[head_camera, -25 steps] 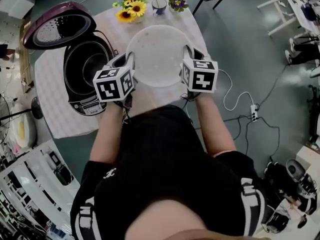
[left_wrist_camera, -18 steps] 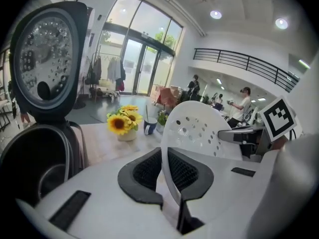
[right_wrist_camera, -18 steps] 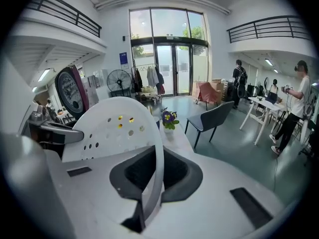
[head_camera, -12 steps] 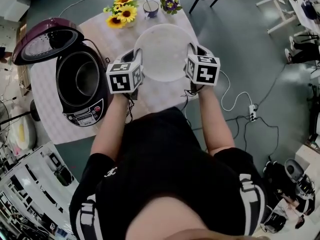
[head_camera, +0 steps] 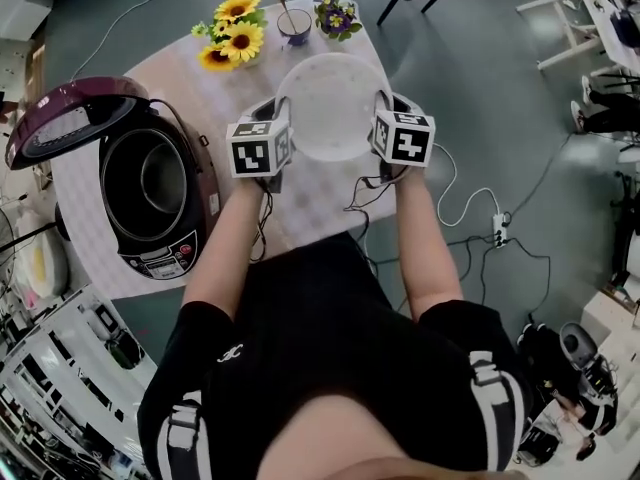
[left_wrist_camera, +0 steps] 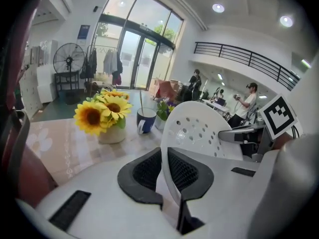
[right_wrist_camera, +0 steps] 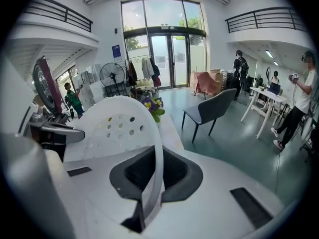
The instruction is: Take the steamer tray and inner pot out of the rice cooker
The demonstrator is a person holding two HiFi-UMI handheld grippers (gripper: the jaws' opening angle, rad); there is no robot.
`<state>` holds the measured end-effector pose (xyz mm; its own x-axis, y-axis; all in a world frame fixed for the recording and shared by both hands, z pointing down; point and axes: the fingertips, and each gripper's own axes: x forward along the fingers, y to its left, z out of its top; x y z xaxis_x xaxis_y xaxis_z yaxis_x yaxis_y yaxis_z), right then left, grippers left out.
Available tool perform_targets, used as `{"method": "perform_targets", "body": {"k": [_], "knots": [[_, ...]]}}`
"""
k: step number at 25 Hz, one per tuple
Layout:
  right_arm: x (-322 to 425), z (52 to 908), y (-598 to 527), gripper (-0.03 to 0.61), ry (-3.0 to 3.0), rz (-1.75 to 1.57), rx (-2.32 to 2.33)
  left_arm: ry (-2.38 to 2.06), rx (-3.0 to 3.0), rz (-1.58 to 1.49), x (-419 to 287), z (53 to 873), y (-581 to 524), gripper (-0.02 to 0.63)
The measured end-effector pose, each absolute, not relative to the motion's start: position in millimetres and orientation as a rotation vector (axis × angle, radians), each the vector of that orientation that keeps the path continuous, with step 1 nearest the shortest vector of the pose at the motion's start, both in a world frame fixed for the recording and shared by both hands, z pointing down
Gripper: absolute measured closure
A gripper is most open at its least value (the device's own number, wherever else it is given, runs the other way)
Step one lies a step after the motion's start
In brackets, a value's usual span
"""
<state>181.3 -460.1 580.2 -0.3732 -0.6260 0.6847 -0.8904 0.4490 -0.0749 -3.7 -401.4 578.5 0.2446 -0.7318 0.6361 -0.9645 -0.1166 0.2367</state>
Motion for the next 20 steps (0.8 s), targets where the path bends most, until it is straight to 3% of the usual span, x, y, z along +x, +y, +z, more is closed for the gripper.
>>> {"method": "perform_targets", "body": {"k": [20], "knots": [[197.0, 689.3, -523.9, 0.555, -1.98, 0.834, 1.241, -1.448, 1.833, 0.595, 6.0, 684.4, -473.3, 0.586]]}}
